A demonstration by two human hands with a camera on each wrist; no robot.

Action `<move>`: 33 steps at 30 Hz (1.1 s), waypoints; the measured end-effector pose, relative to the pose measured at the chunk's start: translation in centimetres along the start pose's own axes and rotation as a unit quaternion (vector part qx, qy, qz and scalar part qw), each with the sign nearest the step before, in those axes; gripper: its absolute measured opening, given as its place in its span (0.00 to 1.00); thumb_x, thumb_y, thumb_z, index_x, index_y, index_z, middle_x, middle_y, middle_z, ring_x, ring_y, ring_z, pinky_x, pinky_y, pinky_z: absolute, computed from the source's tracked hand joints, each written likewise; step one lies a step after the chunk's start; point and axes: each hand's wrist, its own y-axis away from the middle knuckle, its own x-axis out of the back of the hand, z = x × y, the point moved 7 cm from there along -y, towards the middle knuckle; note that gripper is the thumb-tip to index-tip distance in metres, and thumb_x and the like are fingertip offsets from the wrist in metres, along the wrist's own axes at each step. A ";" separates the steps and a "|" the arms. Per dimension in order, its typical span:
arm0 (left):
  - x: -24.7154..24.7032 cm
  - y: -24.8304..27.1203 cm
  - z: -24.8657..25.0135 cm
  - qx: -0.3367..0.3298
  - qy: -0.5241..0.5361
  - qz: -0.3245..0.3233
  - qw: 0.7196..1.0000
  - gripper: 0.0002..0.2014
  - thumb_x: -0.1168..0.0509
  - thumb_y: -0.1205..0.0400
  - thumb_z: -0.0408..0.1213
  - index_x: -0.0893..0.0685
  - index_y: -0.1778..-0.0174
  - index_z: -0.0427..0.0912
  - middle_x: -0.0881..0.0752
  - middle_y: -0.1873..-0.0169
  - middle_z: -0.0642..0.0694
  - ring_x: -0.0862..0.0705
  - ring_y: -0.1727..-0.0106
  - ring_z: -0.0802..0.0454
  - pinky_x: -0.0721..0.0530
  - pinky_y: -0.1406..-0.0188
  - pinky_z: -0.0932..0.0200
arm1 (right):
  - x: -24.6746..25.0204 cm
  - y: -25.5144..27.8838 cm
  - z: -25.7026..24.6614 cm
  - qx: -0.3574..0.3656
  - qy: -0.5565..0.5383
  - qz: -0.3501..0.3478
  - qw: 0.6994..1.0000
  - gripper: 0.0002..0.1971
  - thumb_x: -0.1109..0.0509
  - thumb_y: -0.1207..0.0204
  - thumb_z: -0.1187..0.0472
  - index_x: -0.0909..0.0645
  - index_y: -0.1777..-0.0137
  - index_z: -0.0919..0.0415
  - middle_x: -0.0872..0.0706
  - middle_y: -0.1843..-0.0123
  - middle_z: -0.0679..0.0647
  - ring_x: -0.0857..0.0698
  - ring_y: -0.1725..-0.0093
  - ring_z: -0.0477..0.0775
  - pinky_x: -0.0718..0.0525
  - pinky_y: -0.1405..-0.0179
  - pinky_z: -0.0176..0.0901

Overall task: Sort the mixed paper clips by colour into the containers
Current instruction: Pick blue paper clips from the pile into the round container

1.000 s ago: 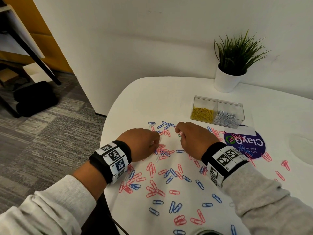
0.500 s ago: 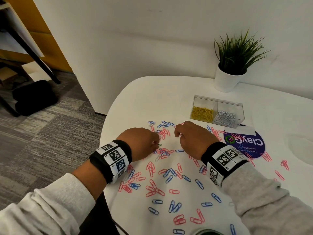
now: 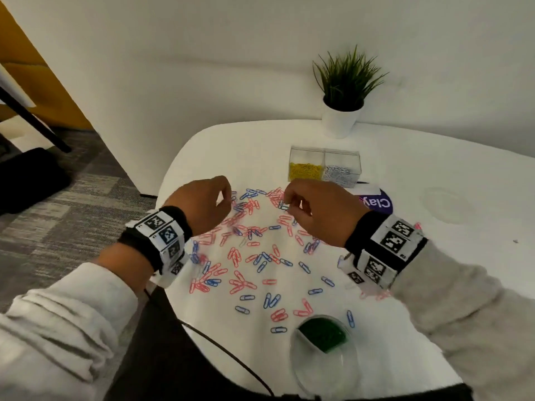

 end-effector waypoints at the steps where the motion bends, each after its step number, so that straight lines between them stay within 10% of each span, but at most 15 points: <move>1: 0.8 0.2 0.2 0.017 0.017 0.005 1.000 0.03 0.40 0.18 0.44 0.24 0.56 0.53 0.20 0.69 0.55 0.21 0.66 0.52 0.24 0.68 0.56 | 0.8 2.1 -0.2 0.002 -0.016 0.006 1.000 0.04 0.33 0.18 0.57 0.20 0.46 0.48 0.19 0.59 0.38 0.21 0.61 0.40 0.23 0.60 0.37; 6: 0.0 3.2 5.7 -0.004 -0.001 -0.196 0.981 0.07 0.38 0.17 0.43 0.18 0.56 0.44 0.15 0.59 0.51 0.20 0.58 0.52 0.24 0.61 0.59 | -1.5 12.6 -2.2 0.016 -0.056 -0.065 0.996 0.08 0.36 0.18 0.60 0.18 0.45 0.47 0.19 0.50 0.38 0.21 0.56 0.40 0.23 0.54 0.32; 10: -3.9 8.2 12.7 -0.108 -0.023 -0.316 0.942 0.07 0.41 0.16 0.46 0.23 0.59 0.56 0.17 0.57 0.56 0.18 0.54 0.51 0.18 0.52 0.54 | -5.4 16.5 -4.2 0.049 0.025 -0.130 0.990 0.14 0.42 0.17 0.57 0.17 0.38 0.50 0.18 0.45 0.49 0.18 0.49 0.53 0.19 0.49 0.51; 17: -6.8 12.9 19.3 -0.208 -0.074 -0.266 0.938 0.05 0.44 0.15 0.36 0.24 0.51 0.47 0.18 0.56 0.48 0.20 0.55 0.46 0.19 0.52 0.49 | -2.5 17.4 2.2 -0.059 0.037 -0.029 0.997 0.09 0.39 0.17 0.56 0.18 0.43 0.52 0.20 0.44 0.50 0.18 0.48 0.55 0.20 0.48 0.48; 26: -7.5 14.1 20.8 -0.262 -0.121 -0.247 0.925 0.17 0.39 0.15 0.41 0.23 0.30 0.53 0.19 0.42 0.48 0.19 0.44 0.45 0.19 0.43 0.45 | -7.7 19.2 3.2 -0.001 0.169 -0.169 0.971 0.17 0.35 0.22 0.67 0.17 0.35 0.54 0.18 0.37 0.53 0.18 0.38 0.62 0.17 0.42 0.52; 33: -4.5 13.0 19.6 -0.272 -0.037 -0.152 0.950 0.13 0.38 0.14 0.43 0.18 0.34 0.53 0.12 0.45 0.54 0.16 0.47 0.54 0.18 0.45 0.56 | -7.5 19.4 4.8 -0.048 0.207 -0.176 0.961 0.14 0.43 0.14 0.56 0.23 0.35 0.61 0.21 0.38 0.59 0.19 0.42 0.63 0.22 0.50 0.49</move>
